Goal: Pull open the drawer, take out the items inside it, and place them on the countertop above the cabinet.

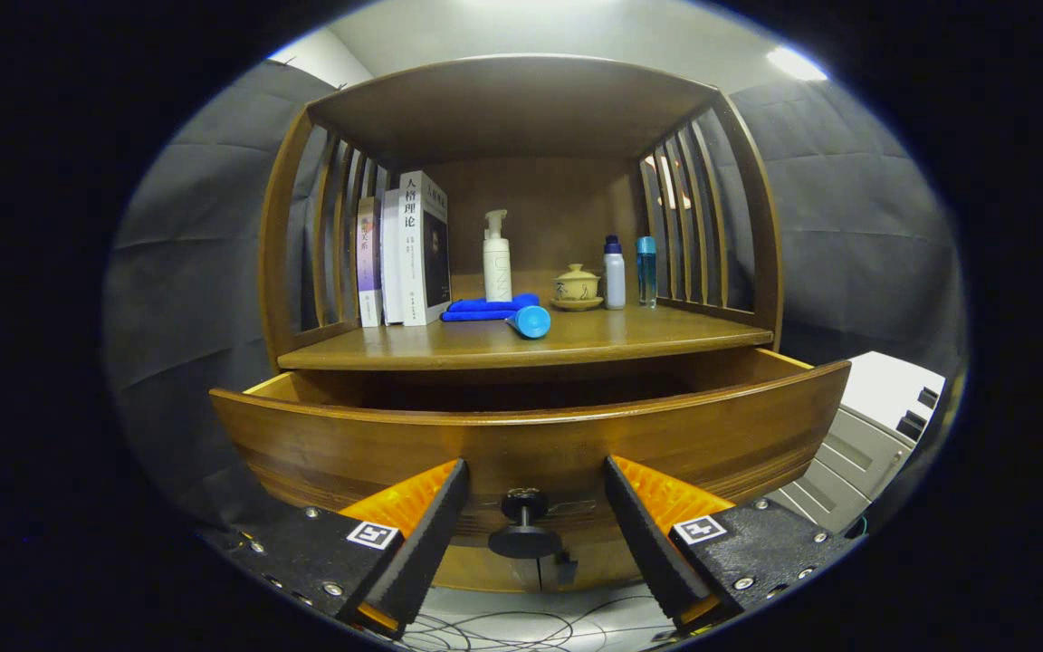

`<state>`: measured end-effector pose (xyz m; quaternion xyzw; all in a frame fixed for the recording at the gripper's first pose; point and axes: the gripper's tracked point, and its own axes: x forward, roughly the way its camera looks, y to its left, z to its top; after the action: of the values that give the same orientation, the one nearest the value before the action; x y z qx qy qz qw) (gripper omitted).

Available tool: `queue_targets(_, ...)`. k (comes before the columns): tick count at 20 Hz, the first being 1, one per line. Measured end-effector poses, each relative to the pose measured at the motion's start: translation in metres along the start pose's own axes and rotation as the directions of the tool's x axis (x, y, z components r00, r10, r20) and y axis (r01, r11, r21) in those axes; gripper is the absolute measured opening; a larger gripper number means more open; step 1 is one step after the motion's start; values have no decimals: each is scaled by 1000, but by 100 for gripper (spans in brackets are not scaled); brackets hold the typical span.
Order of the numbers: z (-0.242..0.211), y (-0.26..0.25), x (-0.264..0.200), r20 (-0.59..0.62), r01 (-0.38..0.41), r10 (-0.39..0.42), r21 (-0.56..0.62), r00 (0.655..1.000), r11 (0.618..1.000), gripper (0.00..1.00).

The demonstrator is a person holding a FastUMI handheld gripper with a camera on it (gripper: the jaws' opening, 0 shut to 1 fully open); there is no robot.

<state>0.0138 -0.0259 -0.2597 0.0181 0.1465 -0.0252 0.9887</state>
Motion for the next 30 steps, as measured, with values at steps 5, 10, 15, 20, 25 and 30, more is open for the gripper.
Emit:
queue_targets(5,5,0,38,20,-7,6,5,1000,1000,95)
queue_targets(10,11,0,72,26,-11,11,0,1000,1000,95)
queue_targets(15,7,-1,80,3,-8,8,42,1000,999,95)
queue_targets(20,36,-17,46,37,-44,46,-42,998,998,96)
queue_targets(25,138,-50,-4,168,-48,57,-59,984,997,96)
queue_targets(30,246,-57,-34,237,-35,51,-72,970,997,96)
